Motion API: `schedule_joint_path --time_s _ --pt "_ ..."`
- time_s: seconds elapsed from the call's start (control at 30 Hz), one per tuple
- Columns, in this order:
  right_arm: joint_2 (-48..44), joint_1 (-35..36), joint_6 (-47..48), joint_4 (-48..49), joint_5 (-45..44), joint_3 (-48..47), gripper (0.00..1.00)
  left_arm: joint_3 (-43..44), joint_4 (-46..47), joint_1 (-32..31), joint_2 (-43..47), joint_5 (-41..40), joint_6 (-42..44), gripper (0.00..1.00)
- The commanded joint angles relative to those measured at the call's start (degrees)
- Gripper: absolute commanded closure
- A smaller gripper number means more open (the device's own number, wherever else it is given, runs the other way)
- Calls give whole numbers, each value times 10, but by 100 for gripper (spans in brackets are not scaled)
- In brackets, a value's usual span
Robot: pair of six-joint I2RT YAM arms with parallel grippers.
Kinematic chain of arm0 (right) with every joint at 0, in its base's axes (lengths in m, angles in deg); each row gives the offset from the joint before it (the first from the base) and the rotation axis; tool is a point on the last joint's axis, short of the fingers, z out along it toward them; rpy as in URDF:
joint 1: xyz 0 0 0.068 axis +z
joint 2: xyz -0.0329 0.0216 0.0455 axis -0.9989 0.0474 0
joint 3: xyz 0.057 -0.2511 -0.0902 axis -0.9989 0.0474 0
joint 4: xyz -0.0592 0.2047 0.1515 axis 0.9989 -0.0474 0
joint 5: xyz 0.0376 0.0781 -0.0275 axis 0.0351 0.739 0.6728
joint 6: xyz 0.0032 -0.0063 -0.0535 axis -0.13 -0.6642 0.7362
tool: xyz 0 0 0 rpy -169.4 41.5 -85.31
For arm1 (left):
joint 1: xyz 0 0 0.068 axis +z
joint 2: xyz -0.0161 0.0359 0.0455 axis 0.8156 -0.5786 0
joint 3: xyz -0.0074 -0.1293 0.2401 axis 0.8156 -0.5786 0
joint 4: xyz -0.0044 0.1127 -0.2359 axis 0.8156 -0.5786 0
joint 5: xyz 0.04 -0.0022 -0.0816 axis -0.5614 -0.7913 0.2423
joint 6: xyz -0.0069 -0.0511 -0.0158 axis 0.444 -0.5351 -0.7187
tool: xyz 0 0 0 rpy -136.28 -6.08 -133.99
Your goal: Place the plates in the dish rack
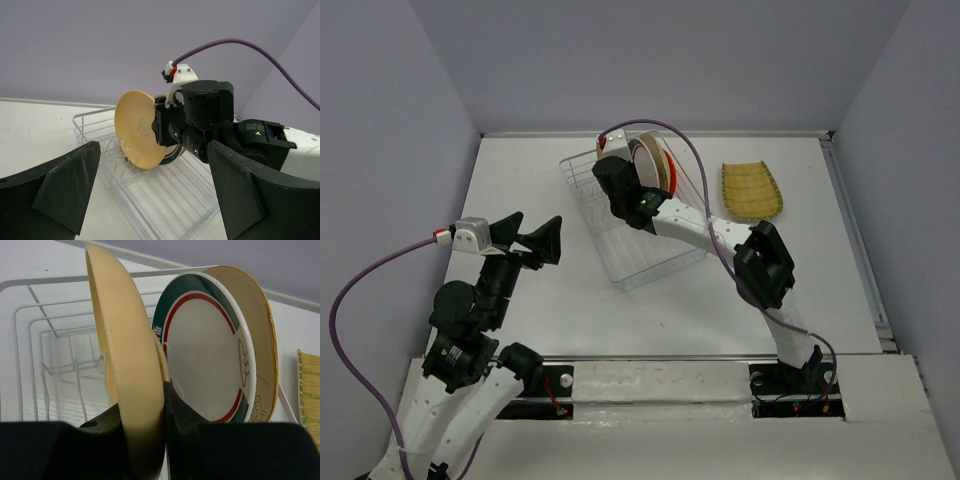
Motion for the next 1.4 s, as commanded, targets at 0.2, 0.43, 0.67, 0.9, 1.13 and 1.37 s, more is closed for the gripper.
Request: schedule_joint_path --time_s 0.2,0.43,0.67,0.9,1.13,1.37 --pt "9 1 -31 -50 55 -26 51 -3 24 -1 -5 1 12 1" --pt "-55 1 -41 -62 67 -18 34 -3 24 -1 -9 1 9 1" --pt "-204 -51 -104 -52 177 111 30 -3 24 -1 -10 4 8 1" --pt "-446 -252 -267 62 284 464 31 -3 27 -1 -3 16 6 1" --pt "-574 -438 -434 152 326 722 30 -4 29 -2 -3 23 5 1" --pt "-480 -537 -514 307 474 788 30 -5 30 -1 -14 23 5 1"
